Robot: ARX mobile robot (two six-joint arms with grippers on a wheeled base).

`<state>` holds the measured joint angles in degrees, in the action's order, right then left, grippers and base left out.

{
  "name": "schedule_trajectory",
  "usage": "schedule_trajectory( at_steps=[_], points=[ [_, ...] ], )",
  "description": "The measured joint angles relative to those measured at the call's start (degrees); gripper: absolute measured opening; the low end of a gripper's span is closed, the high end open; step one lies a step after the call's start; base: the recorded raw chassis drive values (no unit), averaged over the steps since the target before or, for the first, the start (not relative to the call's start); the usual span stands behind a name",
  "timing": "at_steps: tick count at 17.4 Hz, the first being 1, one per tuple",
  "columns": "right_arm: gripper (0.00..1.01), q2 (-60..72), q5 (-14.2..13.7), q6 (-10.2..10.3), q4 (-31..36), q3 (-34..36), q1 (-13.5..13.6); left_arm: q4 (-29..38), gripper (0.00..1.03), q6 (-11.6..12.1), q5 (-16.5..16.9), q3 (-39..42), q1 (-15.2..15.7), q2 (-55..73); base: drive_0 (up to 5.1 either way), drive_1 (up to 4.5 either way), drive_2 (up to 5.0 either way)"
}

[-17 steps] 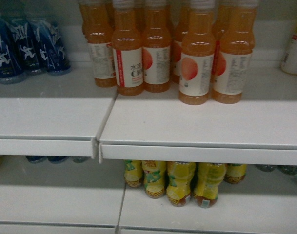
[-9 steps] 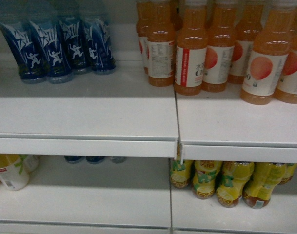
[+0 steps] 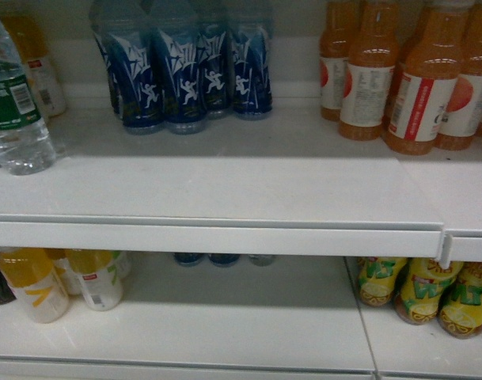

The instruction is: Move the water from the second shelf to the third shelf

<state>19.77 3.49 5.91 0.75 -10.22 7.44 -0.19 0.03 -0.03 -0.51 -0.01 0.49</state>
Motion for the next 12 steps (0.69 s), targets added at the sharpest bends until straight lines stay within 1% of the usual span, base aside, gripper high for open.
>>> schedule_trajectory(
  at_steps=[12],
  points=[
    [0.37, 0.0, 0.0, 0.0, 0.0, 0.0, 0.0, 0.0, 0.98, 0.0, 0.0, 0.0, 0.0, 0.0, -5.1, 2.38, 2.4]
  ],
)
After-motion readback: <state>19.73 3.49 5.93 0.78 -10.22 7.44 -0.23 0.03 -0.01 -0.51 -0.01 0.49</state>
